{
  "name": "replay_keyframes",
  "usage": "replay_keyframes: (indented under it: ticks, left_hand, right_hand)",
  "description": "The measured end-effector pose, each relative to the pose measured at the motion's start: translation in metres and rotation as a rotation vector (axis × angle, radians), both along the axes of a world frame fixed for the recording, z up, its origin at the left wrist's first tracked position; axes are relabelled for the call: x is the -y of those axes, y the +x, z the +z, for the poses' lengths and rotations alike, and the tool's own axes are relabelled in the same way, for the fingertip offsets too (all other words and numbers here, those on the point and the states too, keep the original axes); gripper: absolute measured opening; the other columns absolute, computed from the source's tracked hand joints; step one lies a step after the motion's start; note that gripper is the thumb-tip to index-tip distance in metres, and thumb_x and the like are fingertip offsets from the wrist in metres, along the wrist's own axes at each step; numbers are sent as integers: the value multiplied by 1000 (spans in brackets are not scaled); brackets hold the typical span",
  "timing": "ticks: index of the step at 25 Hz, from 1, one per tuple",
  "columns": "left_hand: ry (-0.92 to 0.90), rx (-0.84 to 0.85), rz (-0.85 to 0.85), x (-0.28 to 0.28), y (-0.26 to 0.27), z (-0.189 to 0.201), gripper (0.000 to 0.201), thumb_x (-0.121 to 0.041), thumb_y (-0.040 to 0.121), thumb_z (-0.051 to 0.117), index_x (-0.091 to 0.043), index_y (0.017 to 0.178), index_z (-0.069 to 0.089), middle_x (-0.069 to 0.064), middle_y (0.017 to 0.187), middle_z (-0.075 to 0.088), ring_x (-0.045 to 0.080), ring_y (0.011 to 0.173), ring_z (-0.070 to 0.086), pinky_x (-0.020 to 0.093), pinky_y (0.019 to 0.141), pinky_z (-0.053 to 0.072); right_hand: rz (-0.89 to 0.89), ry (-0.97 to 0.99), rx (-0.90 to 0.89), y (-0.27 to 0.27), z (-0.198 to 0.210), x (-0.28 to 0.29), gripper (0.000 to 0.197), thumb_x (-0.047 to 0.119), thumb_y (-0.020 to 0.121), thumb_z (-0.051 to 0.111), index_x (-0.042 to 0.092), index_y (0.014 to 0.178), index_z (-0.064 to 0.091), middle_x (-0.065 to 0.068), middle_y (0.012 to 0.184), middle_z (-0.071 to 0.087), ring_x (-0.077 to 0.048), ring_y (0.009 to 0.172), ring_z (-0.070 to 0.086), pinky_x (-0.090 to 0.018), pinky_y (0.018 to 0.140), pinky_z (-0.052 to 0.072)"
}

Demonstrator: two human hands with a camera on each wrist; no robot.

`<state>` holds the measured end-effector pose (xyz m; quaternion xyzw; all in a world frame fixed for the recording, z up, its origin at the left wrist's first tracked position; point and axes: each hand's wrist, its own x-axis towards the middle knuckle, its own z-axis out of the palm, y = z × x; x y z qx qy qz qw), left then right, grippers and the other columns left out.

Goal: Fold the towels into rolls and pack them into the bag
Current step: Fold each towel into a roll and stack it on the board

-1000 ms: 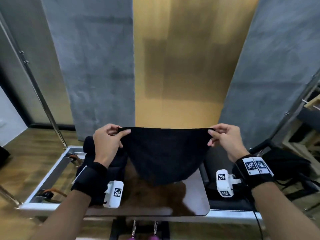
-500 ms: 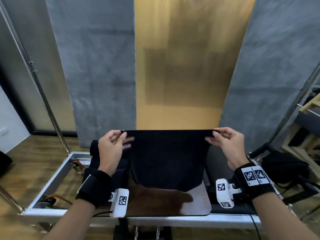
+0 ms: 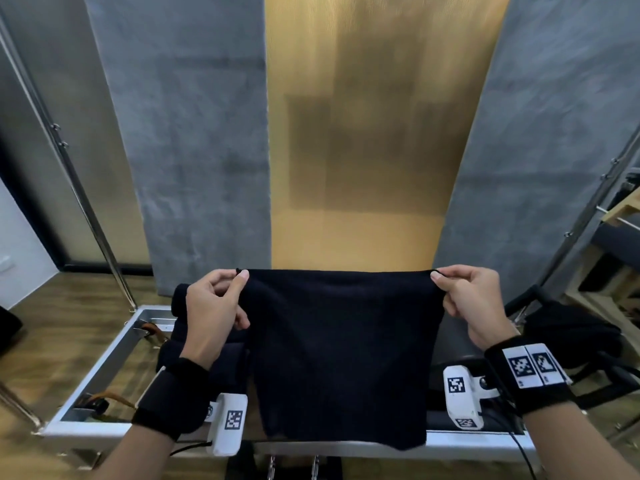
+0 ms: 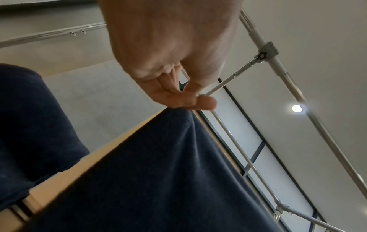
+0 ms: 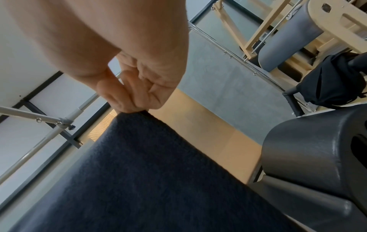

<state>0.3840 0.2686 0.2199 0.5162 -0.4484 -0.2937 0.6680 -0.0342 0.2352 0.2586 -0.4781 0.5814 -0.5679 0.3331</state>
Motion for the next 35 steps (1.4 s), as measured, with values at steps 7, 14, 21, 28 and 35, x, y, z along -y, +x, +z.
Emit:
replay_keyframes:
  ticks: [7,14,21,28,35]
  left_hand:
    - [-37,-124,-122,26,-13,1,7,-10,106,63,-4,104,64,18,109,74,34,102,79,37,80,66]
    - [-10,-105,-40,20,-8,-26,45,-52,102,63,-12,85,76,15,95,79,31,97,78,40,88,63]
    - [631,583,-82,-34,-41,-147,56,-54,99,65,-13,61,58,6,65,69,24,72,73,48,81,59]
    - [937,1093,-113,-18,-68,-175,41,-58,99,55,-20,90,66,4,101,71,33,105,70,37,84,54]
    - [663,1081,-309,41,-85,-195,40,-48,103,61,-21,132,57,-6,135,49,19,131,47,36,96,51]
  right_hand:
    - [96,-60,111,16,-1,24,5,-4,100,62,-4,96,66,-25,98,73,-32,88,79,-41,91,61]
    - [141,-97,229,16,-37,6,10,0,98,66,-2,92,74,-25,99,76,-35,95,77,-39,90,63]
    - [112,370,-165,23,-189,-61,31,25,98,73,14,69,78,1,75,78,-24,85,74,-42,81,56]
    - [237,598,-326,6,-221,-46,25,19,102,64,9,80,72,-2,67,76,-23,34,52,-23,37,38]
    - [390,503,-299,47,-203,55,20,10,98,68,11,79,73,-9,68,75,-15,37,52,-20,37,38]
